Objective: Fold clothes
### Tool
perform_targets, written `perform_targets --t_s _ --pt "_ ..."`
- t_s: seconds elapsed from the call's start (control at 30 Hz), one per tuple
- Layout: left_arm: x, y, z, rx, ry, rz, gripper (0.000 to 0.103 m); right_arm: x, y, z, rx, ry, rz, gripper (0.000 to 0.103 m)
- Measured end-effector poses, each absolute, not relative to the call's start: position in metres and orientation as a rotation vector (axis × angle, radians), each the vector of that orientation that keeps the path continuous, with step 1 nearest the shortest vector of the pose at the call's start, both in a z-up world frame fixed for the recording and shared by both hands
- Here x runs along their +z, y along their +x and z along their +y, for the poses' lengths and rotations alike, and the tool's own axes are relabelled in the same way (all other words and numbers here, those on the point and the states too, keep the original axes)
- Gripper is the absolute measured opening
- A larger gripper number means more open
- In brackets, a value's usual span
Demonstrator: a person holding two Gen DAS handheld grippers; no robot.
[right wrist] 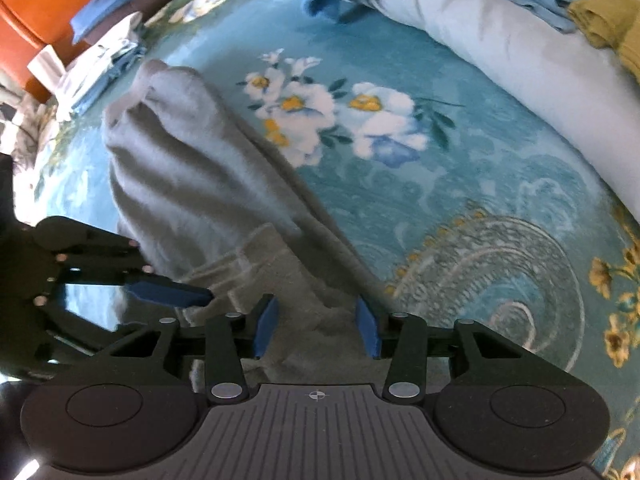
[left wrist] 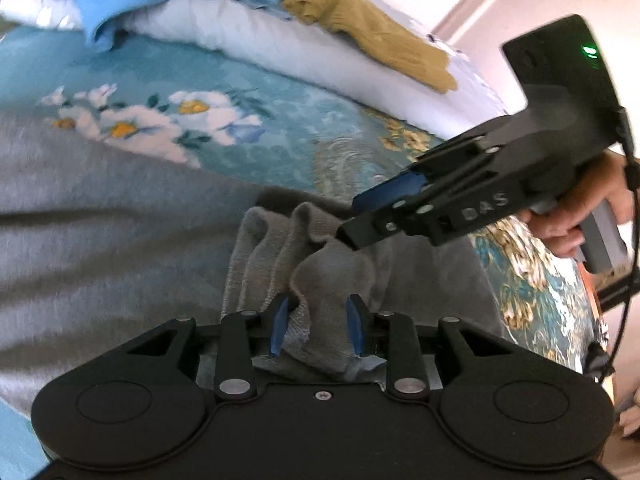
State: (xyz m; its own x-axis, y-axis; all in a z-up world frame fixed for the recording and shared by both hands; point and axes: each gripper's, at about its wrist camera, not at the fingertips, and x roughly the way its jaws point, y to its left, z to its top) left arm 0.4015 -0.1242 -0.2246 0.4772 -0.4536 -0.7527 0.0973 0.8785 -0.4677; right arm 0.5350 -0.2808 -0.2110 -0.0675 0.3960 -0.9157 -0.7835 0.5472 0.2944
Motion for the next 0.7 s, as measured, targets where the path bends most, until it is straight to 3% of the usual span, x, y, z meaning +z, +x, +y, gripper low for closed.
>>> perform_targets --t_s 0.13,0.2,0.3,0.4,0.5,0.7 --pt "-0.226 0.398 -0.117 -0.361 -0.428 1.016 0.028 -0.21 0.533 -0.272 1.053 -0.395 1.297 0.037" --pt "-0.228 0.398 -0.117 -0.368 -0.434 1.023 0.028 -0.212 0.533 -0.268 1.065 -0.396 1.308 0.025" --pt "-0.228 0.399 -0.116 -0.397 -0.435 1.027 0.028 -0.214 0.53 -0.266 1.067 -0.403 1.31 0.023" --pt "-0.232 0.401 -0.113 -0.391 -0.473 1.041 0.028 -0.213 0.528 -0.266 1.062 -0.409 1.303 0.009" --pt "-0.231 0.401 -0.113 -0.369 -0.454 1.032 0.003 -0.213 0.525 -0.266 1.056 -0.415 1.296 0.006" --pt "-0.215 0.388 -0.102 -0.31 -0.47 0.978 0.003 -0.196 0.523 -0.264 1.055 -0.387 1.221 0.004"
